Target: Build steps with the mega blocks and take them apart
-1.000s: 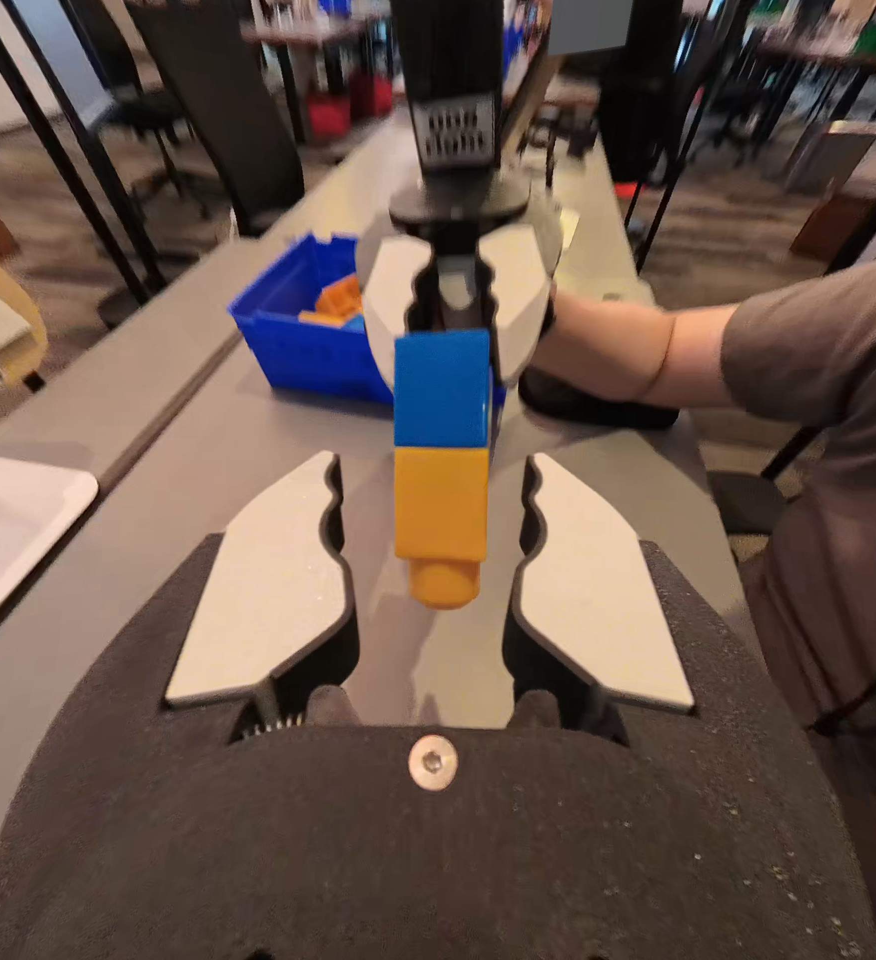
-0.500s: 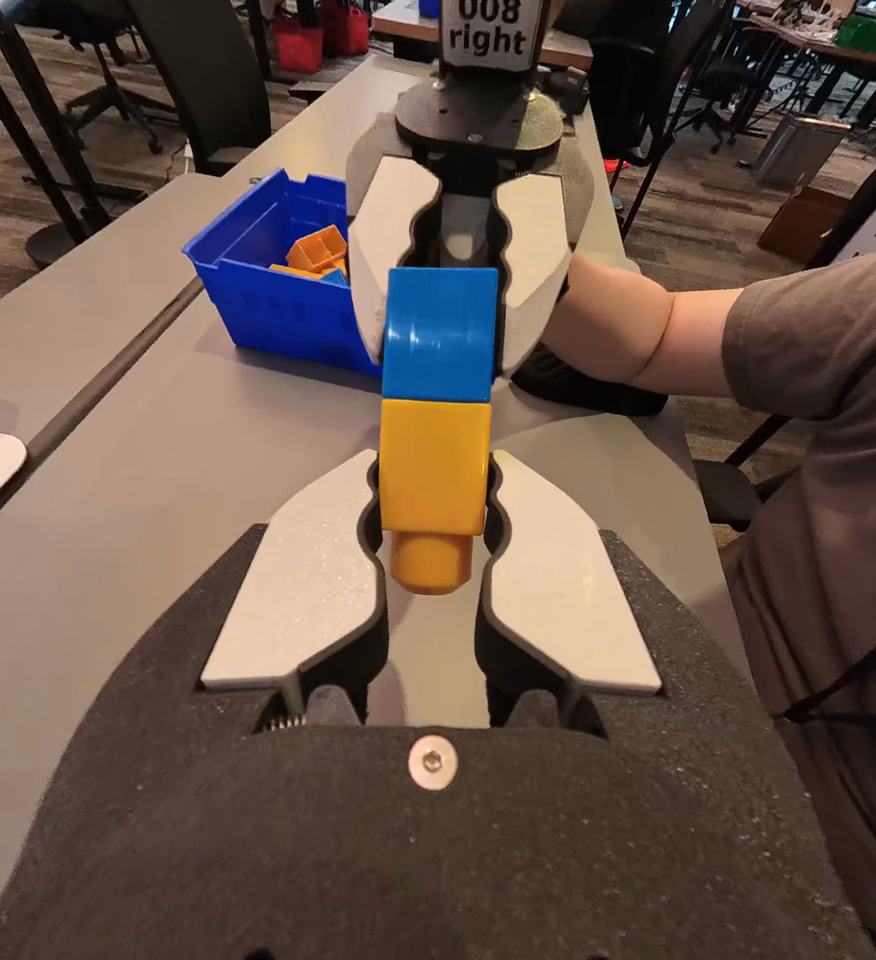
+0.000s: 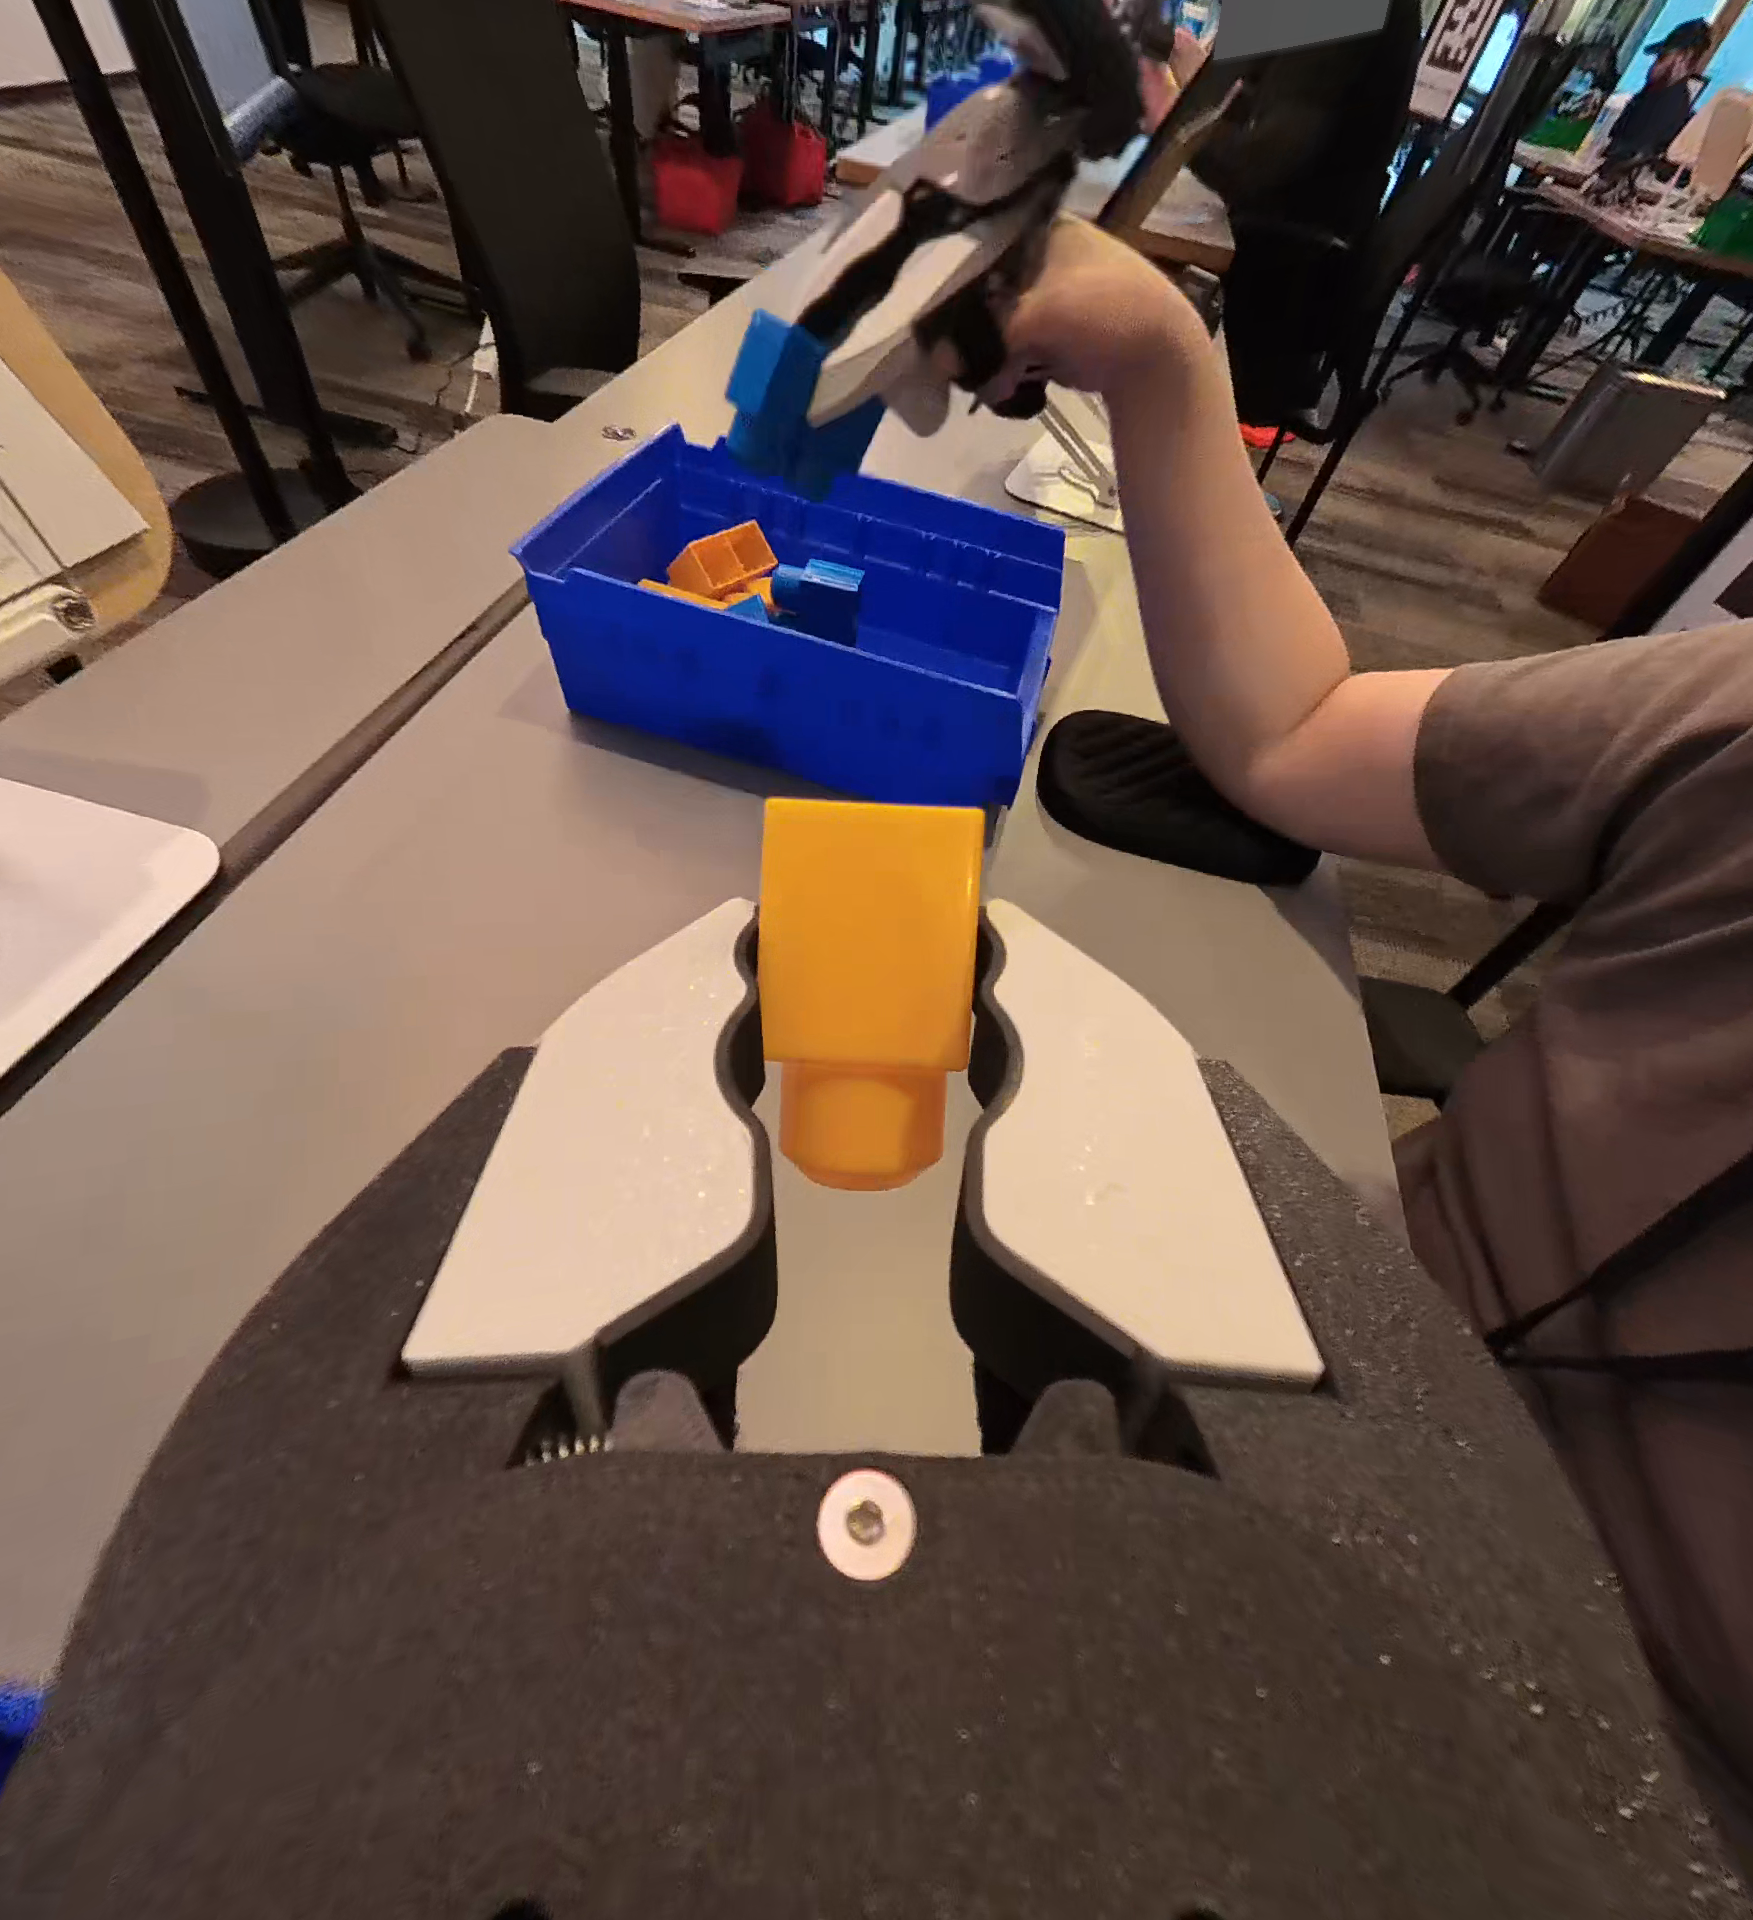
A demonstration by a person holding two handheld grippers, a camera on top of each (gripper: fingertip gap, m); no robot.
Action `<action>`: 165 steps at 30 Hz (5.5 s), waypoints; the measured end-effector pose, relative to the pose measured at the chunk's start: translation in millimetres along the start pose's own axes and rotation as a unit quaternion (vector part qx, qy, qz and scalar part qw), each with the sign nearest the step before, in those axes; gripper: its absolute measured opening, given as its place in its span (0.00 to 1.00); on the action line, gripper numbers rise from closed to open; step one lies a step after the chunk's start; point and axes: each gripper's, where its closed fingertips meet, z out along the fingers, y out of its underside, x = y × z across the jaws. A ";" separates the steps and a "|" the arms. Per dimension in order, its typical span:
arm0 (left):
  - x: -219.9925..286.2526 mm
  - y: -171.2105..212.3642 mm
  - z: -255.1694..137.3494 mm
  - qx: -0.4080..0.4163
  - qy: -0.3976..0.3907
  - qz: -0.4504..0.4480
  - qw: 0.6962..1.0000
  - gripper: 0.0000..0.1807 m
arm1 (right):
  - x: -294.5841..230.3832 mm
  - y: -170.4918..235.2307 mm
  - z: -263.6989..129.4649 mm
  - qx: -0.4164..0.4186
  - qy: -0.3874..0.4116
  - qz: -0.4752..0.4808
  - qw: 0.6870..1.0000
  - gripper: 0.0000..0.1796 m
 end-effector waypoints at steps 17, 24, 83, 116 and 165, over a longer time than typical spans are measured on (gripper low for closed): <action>19.6 22.6 47.4 -0.022 0.141 -0.176 0.974 0.20 | -196.6 -73.8 29.7 0.268 -0.112 -0.422 0.859 0.33; 51.1 45.5 64.7 -0.105 0.179 -0.148 0.967 0.20 | -297.5 -39.1 69.5 0.243 -0.129 -0.551 0.788 0.34; 11.9 -34.4 12.1 0.098 -0.003 -0.094 0.991 0.21 | -269.5 -88.8 82.0 0.354 0.041 -0.331 0.874 0.23; 22.0 -10.0 14.9 0.019 0.011 0.063 0.998 0.20 | 26.4 65.8 45.9 -0.121 -0.037 0.013 0.992 0.21; -125.3 83.7 -166.5 -0.100 -0.343 -0.169 0.919 0.31 | 58.0 80.4 27.8 -0.162 0.080 -0.116 0.977 0.34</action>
